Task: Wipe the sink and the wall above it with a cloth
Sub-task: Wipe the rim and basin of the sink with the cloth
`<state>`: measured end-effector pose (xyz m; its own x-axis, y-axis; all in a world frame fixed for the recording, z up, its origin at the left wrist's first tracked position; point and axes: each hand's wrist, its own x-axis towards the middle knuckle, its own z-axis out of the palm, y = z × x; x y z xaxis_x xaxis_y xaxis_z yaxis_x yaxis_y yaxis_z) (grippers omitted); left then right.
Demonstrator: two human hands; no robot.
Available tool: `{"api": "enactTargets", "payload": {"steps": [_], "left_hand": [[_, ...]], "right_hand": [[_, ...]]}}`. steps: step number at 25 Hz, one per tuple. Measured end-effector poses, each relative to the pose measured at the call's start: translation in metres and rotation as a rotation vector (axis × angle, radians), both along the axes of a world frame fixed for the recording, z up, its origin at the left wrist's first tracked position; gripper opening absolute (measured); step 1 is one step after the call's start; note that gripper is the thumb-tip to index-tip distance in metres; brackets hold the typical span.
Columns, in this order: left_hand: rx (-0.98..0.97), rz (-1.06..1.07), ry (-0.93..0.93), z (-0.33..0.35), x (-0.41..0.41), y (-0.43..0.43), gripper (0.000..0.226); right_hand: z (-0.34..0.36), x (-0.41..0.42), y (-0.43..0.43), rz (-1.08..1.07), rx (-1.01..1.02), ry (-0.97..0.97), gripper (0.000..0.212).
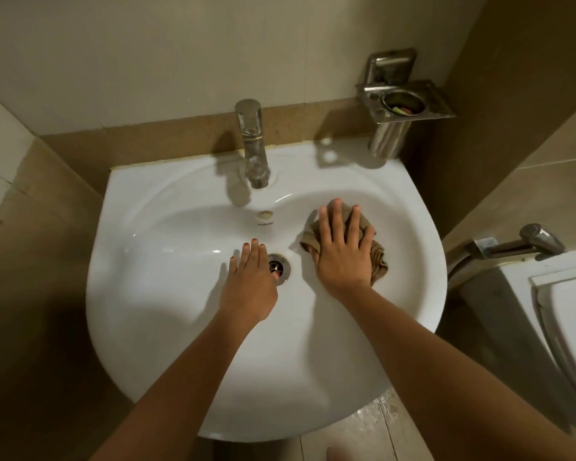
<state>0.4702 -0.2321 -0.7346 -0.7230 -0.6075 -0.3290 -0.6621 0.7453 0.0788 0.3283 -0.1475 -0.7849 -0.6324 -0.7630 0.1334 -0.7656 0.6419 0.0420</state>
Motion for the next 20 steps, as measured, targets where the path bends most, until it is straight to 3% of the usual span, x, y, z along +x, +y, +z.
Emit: {"api": "enactTargets", "payload": {"steps": [4, 8, 14, 20], "left_hand": [[-0.114, 0.011, 0.146, -0.003, 0.010, -0.009, 0.061], [-0.190, 0.006, 0.261, -0.004, 0.013, -0.021, 0.067], [-0.305, 0.043, 0.308, 0.006, 0.026, -0.050, 0.069], [-0.346, 0.094, 0.268, 0.014, 0.043, -0.061, 0.064]], "right_hand": [[-0.011, 0.008, -0.039, -0.153, -0.341, -0.098, 0.080], [-0.029, 0.014, -0.064, -0.068, -0.582, -0.050, 0.089], [-0.036, 0.031, -0.088, -0.040, -0.794, -0.114, 0.089], [-0.032, 0.085, -0.118, -0.126, -0.924, -0.337, 0.089]]}}
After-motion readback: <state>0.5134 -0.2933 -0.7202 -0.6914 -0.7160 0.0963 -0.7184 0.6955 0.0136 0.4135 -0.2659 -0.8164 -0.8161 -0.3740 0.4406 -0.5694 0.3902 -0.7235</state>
